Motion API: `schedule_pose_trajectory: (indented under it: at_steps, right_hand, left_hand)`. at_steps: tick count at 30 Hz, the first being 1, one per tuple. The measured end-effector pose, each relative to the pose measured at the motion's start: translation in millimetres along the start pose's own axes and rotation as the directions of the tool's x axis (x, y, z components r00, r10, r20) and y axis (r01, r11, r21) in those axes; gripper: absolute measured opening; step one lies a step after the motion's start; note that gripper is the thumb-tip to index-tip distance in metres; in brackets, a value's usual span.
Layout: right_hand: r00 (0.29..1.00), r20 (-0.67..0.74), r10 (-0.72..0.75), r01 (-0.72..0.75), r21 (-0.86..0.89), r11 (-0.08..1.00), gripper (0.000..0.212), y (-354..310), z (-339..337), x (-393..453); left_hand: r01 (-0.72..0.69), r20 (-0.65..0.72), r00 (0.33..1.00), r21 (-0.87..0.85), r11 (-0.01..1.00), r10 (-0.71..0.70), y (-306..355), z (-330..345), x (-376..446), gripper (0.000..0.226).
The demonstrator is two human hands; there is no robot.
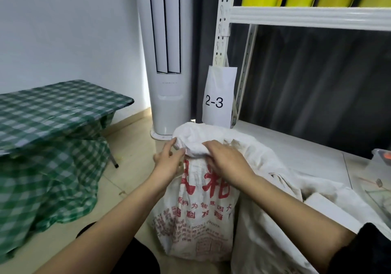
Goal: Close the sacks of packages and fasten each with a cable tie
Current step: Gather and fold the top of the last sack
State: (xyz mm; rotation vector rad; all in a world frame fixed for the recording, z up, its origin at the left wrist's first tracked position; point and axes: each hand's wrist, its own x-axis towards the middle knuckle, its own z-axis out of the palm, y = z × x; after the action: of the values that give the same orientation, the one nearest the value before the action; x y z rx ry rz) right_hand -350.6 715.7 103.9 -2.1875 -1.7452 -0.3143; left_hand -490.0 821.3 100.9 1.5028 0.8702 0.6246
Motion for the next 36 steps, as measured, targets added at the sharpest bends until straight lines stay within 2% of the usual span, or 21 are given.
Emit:
schedule_pose_trajectory:
  at_steps: [2, 3, 5, 7, 10, 12, 14, 16, 18, 20, 22, 24, 26, 27, 28, 29, 30, 31, 33, 34, 36]
  right_hand:
    - [0.98, -0.051, -0.193, 0.18, -0.192, 0.965, 0.033, -11.4, 6.2, -5.3]
    - [0.958, -0.085, -0.275, 0.246, -0.258, 0.934, 0.032, -17.0, 9.8, -8.8]
    - [0.916, -0.158, -0.368, 0.302, -0.329, 0.895, 0.033, -25.1, 17.9, -15.2]
    - [0.901, -0.188, -0.391, 0.31, -0.349, 0.884, 0.038, -31.4, 24.4, -22.1]
    - [0.909, -0.113, -0.402, 0.358, -0.285, 0.889, 0.041, -31.5, 34.3, -30.3]
    - [0.931, -0.082, -0.357, 0.349, -0.094, 0.932, 0.046, -30.4, 31.8, -29.4]
    - [0.957, -0.161, -0.239, 0.255, 0.086, 0.963, 0.043, -28.7, 22.5, -20.9]
    - [0.966, -0.188, -0.177, 0.197, 0.093, 0.976, 0.048, -23.5, 13.9, -4.3]
    - [0.956, -0.087, -0.279, 0.283, 0.029, 0.959, 0.056, -18.2, 7.2, 17.0]
    - [0.928, 0.036, -0.37, 0.37, 0.011, 0.929, 0.057, -14.7, 7.7, 33.2]
    - [0.907, 0.033, -0.421, 0.42, 0.018, 0.907, 0.051, -14.2, 11.9, 40.3]
    - [0.92, -0.012, -0.392, 0.39, 0.131, 0.911, 0.044, -22.3, 15.4, 38.0]
    - [0.962, 0.06, -0.267, 0.237, 0.307, 0.922, 0.03, -28.6, 21.8, 35.8]
    - [0.971, 0.118, -0.207, 0.146, 0.391, 0.909, 0.02, -30.3, 24.4, 37.1]
    - [0.973, 0.153, -0.171, 0.081, 0.468, 0.88, 0.015, -32.6, 25.9, 39.9]
    - [0.974, 0.171, -0.151, 0.036, 0.539, 0.842, 0.019, -34.5, 26.7, 43.8]
    - [0.971, 0.192, -0.142, -0.006, 0.613, 0.79, 0.024, -36.5, 26.9, 47.8]
    - [0.967, 0.216, -0.134, -0.049, 0.674, 0.737, 0.029, -37.9, 27.2, 51.4]
    - [0.959, 0.255, -0.128, -0.106, 0.736, 0.668, 0.031, -38.2, 28.3, 56.8]
    - [0.956, 0.263, -0.126, -0.118, 0.742, 0.66, 0.026, -38.1, 28.3, 57.2]
    - [0.959, 0.254, -0.129, -0.066, 0.64, 0.765, 0.011, -29.9, 32.6, 54.6]
  left_hand:
    - [0.014, 0.076, 0.997, -0.134, 0.991, -0.004, -1.8, 3.4, 1.2, 0.045]
    - [-0.013, 0.082, 0.996, -0.128, 0.992, 0.023, -1.4, 3.9, 3.5, 0.047]
    - [-0.076, 0.052, 0.995, -0.09, 0.993, 0.081, 1.2, 3.6, 5.3, 0.038]
    - [-0.11, -0.008, 0.994, -0.085, 0.99, 0.11, 2.9, 2.1, 4.0, 0.028]
    - [-0.09, -0.024, 0.996, -0.191, 0.978, 0.087, -0.4, -4.2, -0.3, 0.034]
    - [-0.032, 0.039, 0.998, -0.27, 0.962, 0.044, -5.3, -11.3, -3.9, 0.036]
    - [0.014, 0.101, 0.995, -0.323, 0.946, 0.019, -10.8, -20.0, -6.9, 0.034]
    - [0.048, 0.175, 0.985, -0.335, 0.941, 0.012, -13.3, -25.4, -10.8, 0.032]
    - [0.074, 0.232, 0.973, -0.323, 0.944, 0.003, -16.2, -28.5, -15.6, 0.033]
    - [0.08, 0.213, 0.977, -0.32, 0.944, -0.011, -19.0, -32.5, -19.4, 0.033]
    - [0.048, 0.143, 0.99, -0.306, 0.951, -0.004, -21.5, -37.7, -22.1, 0.031]
    - [-0.015, 0.044, 0.999, -0.188, 0.982, 0.024, -24.8, -41.0, -24.3, 0.028]
    - [-0.134, -0.097, 0.984, 0.121, 0.984, 0.146, -30.5, -38.5, -27.9, 0.019]
    - [-0.196, -0.138, 0.956, 0.362, 0.911, 0.26, -34.3, -35.3, -31.7, 0.015]
    - [-0.233, -0.147, 0.914, 0.572, 0.787, 0.378, -38.9, -32.6, -35.4, 0.022]
    - [-0.271, -0.12, 0.87, 0.695, 0.666, 0.479, -45.7, -30.9, -35.8, 0.032]
    - [-0.317, -0.092, 0.827, 0.739, 0.594, 0.555, -51.1, -30.8, -35.2, 0.038]
    - [-0.336, -0.093, 0.799, 0.751, 0.568, 0.595, -55.9, -31.8, -31.5, 0.037]
    - [-0.322, -0.12, 0.818, 0.715, 0.62, 0.563, -59.9, -35.9, -22.9, 0.02]
    - [-0.322, -0.138, 0.839, 0.653, 0.685, 0.526, -60.2, -37.1, -19.8, 0.014]
    - [-0.292, -0.209, 0.897, 0.378, 0.878, 0.389, -59.0, -37.3, -15.1, 0.022]
